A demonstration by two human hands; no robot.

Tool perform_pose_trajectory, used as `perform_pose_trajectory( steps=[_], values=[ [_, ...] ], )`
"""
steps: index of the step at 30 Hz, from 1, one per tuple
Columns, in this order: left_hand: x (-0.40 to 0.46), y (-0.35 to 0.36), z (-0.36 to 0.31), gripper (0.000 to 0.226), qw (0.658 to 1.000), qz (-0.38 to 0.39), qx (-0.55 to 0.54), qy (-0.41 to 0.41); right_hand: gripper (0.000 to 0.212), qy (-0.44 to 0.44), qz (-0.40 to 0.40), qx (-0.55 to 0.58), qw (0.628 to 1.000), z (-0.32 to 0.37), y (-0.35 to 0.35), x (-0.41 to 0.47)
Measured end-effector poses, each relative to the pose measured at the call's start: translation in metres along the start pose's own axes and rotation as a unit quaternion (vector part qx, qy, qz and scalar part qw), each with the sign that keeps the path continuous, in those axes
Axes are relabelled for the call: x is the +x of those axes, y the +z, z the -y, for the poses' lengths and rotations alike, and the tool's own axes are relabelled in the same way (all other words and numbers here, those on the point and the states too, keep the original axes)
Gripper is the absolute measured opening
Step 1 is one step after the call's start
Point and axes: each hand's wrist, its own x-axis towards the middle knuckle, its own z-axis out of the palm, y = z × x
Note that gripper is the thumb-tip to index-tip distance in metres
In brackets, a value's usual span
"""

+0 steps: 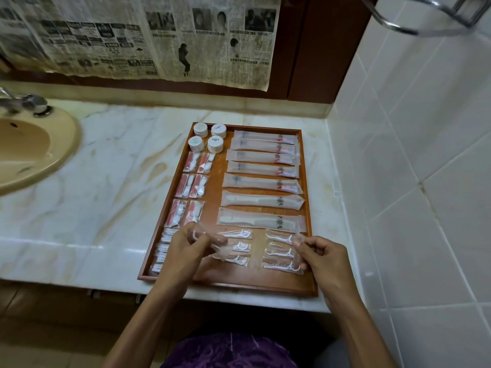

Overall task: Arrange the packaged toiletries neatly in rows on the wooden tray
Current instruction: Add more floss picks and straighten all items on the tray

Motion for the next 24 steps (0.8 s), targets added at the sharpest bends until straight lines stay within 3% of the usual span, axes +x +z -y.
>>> perform_pose_trajectory(
  steps=[4, 10, 14, 20, 24],
  values=[
    [-0.002, 0.004, 0.001, 0.026, 0.998, 0.018, 0.039, 0.036, 0.029, 0.004, 0.005, -0.012, 1.0, -0.004, -0.002, 0.0],
    [-0.002, 0.008, 0.016, 0.049, 0.985, 0.063, 0.147, 0.068, 0.008, 0.07, 0.022, 0.022, 0.997, -0.009, -0.007, -0.004],
    [-0.002, 0.009, 0.022, 0.041, 0.968, 0.07, 0.232, 0.068, 0.014, 0.096, 0.041, 0.013, 0.994, -0.01, -0.009, -0.006],
    [-0.003, 0.006, 0.02, 0.019, 0.953, 0.064, 0.285, 0.076, 0.018, 0.062, 0.018, -0.03, 0.997, -0.009, -0.004, -0.006],
    [0.0, 0.001, 0.014, 0.024, 0.95, 0.066, 0.289, 0.093, 0.02, 0.043, 0.005, -0.1, 0.994, -0.009, -0.005, -0.006]
  ],
)
